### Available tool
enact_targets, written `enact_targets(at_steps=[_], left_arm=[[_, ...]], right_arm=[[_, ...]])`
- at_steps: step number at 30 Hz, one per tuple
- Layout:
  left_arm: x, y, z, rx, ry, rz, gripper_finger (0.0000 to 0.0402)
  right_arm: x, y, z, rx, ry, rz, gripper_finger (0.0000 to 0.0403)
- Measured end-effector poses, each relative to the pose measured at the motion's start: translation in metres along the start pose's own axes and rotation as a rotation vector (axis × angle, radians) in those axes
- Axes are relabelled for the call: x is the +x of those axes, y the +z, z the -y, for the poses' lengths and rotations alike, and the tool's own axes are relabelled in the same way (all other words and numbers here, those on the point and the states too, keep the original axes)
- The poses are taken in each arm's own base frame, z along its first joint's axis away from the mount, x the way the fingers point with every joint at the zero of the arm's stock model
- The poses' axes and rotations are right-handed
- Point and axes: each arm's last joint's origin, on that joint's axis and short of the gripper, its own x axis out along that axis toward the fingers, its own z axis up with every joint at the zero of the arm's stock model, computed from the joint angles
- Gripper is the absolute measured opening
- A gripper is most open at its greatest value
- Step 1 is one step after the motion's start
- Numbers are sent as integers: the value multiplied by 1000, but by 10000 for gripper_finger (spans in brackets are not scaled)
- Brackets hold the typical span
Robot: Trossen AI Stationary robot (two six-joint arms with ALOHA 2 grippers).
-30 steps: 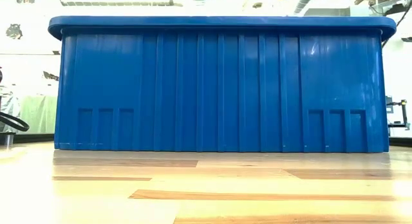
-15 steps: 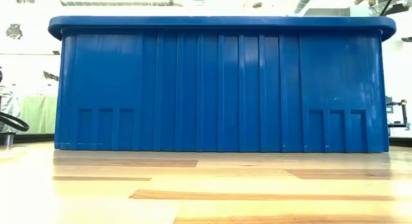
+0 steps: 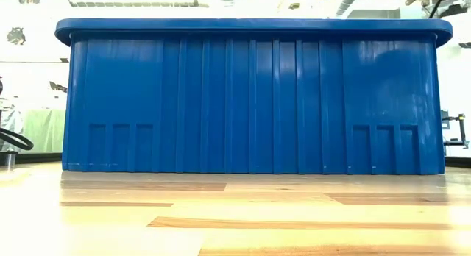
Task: Pick and place slides into bin
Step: Put the black slide into the blue bin
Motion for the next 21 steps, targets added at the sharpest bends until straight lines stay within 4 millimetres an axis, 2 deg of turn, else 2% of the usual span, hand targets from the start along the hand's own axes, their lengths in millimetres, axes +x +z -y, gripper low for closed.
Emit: enact_targets(at_steps=[9,13,21], left_arm=[[0,-1,0,7,-3,-13,133],[0,-3,1,15,-7,-30,133],[0,-4,1,21,-9,-42,133]], right_arm=[[22,-18,-23,-62,-97,-22,230],[31,-21,-23,-44,-183,-37,230],[44,-22,-21,-44,-225,-24,230]])
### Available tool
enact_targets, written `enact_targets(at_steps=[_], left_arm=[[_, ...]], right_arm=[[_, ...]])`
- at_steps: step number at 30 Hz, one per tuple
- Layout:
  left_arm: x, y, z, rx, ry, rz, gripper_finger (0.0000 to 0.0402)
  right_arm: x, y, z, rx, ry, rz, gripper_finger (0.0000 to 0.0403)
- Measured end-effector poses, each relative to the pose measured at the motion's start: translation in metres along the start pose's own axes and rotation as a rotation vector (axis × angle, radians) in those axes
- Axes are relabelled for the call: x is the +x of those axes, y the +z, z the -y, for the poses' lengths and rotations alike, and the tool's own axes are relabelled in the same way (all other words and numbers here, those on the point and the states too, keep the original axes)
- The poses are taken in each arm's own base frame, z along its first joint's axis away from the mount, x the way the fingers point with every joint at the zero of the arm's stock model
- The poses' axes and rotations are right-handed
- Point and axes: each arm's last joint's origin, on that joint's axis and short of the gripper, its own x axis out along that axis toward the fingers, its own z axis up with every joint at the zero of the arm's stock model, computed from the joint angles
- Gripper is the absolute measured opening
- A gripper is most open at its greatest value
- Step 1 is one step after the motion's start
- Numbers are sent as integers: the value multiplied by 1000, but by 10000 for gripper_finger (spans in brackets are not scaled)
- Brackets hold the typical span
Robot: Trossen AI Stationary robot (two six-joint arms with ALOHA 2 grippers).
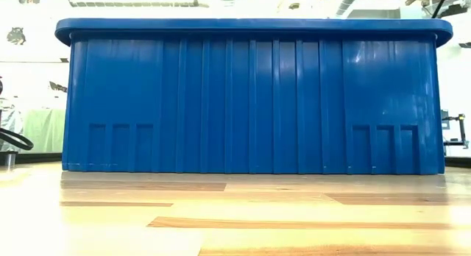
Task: Pick and place slides into bin
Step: Put the black slide into the blue bin
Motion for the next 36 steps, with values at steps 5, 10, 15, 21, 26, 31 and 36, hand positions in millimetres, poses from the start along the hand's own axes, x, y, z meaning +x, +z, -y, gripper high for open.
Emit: enact_targets(at_steps=[5,10,15,21,26,31,36], left_arm=[[0,-1,0,3,-1,-6,133],[0,-1,0,3,-2,-6,133],[0,-1,0,3,-2,-6,133],[0,-1,0,2,-2,-5,133],[0,-1,0,2,-2,-5,133],[0,-1,0,2,-2,-5,133],[0,-1,0,3,-2,-5,133]], right_arm=[[9,-1,2,-5,-30,3,230],[19,2,4,1,-58,2,230],[27,5,3,13,-60,-8,212],[28,8,3,23,-63,-11,89],[27,9,3,26,-61,-11,15],[19,10,2,33,-48,-11,7],[-1,13,3,29,-44,3,5]])
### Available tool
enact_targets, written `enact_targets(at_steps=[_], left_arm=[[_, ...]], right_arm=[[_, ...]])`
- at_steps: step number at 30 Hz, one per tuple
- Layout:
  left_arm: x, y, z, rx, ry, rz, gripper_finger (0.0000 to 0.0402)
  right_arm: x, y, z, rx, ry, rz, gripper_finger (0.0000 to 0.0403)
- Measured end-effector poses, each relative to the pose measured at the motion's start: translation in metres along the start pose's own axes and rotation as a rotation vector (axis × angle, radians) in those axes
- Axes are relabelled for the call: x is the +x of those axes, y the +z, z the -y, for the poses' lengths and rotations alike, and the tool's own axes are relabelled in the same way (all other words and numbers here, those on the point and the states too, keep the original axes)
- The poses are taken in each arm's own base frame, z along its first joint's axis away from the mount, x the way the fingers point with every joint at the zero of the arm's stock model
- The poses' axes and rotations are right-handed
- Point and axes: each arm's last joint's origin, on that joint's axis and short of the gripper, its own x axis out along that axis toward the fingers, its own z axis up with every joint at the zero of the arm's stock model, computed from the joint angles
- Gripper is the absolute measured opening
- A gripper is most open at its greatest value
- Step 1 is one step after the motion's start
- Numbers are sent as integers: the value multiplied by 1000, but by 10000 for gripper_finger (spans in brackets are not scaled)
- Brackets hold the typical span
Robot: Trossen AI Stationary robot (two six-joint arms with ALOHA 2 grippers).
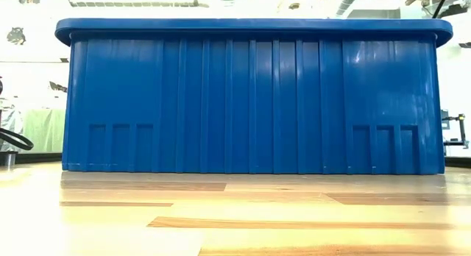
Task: Pick and place slides into bin
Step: Put the black slide into the blue bin
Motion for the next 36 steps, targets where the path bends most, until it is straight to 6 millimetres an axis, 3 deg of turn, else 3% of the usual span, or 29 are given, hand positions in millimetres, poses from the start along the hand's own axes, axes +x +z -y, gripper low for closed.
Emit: enact_targets(at_steps=[12,16,24,36], left_arm=[[0,0,0,16,0,1,133],[0,0,0,19,1,2,133],[0,2,-1,26,6,20,133],[0,3,0,24,-12,29,133]], right_arm=[[-64,4,3,4,214,80,2],[-89,12,12,28,315,126,1],[-130,42,50,122,481,341,1],[-154,108,121,-59,460,567,0]])
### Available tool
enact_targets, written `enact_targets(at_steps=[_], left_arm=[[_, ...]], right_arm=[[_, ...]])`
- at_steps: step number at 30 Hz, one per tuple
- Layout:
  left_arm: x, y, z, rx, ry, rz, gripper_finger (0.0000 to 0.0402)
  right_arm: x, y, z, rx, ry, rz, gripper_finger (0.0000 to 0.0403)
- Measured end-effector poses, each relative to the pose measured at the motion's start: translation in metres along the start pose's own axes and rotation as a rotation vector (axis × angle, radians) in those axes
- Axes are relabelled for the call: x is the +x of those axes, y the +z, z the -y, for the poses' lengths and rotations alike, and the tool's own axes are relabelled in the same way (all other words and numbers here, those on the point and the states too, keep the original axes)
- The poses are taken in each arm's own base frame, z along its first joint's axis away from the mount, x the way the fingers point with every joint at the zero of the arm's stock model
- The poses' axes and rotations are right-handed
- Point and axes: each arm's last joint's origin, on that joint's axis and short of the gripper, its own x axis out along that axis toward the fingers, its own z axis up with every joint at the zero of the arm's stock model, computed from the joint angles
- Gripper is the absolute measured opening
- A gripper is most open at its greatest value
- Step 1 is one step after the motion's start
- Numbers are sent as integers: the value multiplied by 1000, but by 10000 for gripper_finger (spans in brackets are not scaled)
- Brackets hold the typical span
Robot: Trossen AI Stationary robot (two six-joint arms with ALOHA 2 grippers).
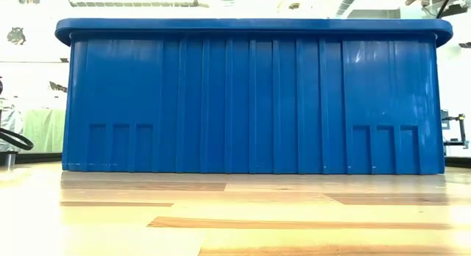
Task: Pick and place slides into bin
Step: Put the black slide into the blue bin
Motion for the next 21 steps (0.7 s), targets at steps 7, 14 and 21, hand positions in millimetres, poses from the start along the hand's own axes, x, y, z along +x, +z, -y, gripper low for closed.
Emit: enact_targets(at_steps=[7,14,21], left_arm=[[0,0,0,0,0,0,133],[0,0,0,-3,3,-1,133],[0,0,-1,-26,17,-5,133]], right_arm=[[-2,31,45,-138,-31,26,0],[10,34,97,-225,-137,-5,0],[45,21,152,-308,-362,-98,0]])
